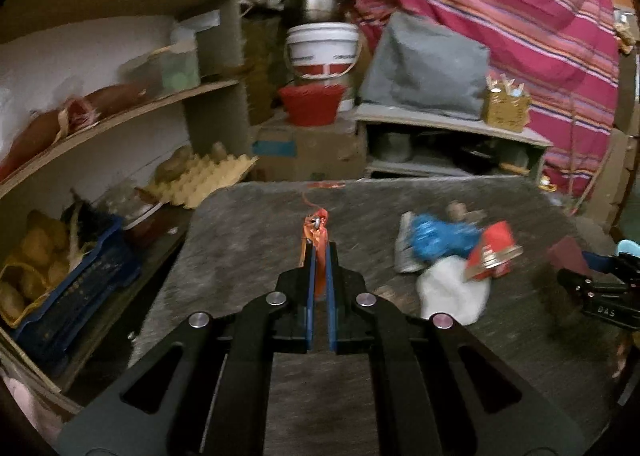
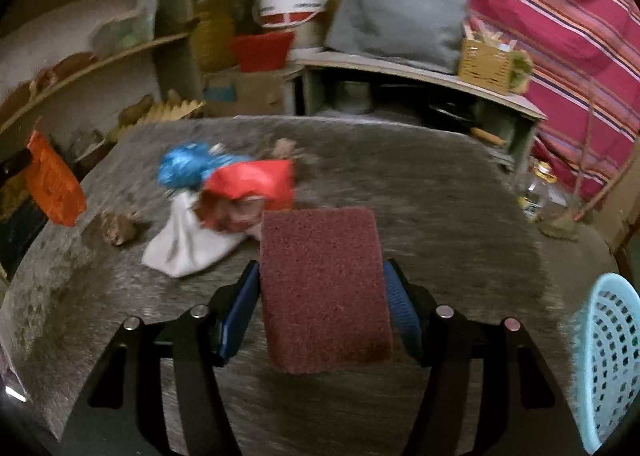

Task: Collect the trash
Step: 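Carry the orange strip and maroon pad over the basket with both tools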

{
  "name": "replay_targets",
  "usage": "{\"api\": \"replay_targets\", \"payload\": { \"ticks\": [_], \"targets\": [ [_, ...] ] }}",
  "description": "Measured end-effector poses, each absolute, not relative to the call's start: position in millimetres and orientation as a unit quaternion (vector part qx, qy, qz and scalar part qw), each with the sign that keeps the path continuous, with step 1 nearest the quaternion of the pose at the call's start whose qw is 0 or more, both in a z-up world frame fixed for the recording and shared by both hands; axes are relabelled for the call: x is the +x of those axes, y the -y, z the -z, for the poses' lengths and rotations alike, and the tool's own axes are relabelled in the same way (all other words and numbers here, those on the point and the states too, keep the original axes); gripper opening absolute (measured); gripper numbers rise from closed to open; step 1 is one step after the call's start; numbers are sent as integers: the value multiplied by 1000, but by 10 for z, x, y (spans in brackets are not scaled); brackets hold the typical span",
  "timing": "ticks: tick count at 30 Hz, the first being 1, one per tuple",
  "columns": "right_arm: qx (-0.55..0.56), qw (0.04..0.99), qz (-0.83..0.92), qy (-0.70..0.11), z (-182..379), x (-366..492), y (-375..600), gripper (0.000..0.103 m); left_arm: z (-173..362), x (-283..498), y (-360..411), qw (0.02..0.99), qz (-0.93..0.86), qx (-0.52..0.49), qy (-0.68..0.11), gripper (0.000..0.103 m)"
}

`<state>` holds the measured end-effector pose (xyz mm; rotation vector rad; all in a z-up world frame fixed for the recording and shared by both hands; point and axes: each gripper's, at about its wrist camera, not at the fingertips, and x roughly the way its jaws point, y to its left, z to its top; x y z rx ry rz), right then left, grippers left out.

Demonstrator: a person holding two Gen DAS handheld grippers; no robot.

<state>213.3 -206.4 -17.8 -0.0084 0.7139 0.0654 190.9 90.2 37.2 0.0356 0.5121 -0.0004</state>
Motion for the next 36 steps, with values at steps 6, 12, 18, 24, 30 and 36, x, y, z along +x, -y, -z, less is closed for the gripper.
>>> {"api": "replay_targets", "payload": {
  "ticks": [6,12,18,24,30,36],
  "targets": [
    [21,944,14,-330,28,1961,2628,62,-498,1838,-296,971,50,30,-233,3],
    [32,944,55,-324,-18,1820,3107,62,-535,1842,256,970,85,43,-226,3],
    [41,941,92,-323,-19,1640,3594,62,-538,1830,820,963,139,46,-227,3],
    [57,939,127,-314,-82,1454,4072,62,-537,1734,1556,952,190,77,-227,3],
    [70,931,171,-314,-64,1207,4628,62,-463,1618,2279,940,238,94,-225,3],
    [90,920,213,-316,15,910,5147,62,-332,1571,2890,927,273,108,-235,3]
  ]
}}
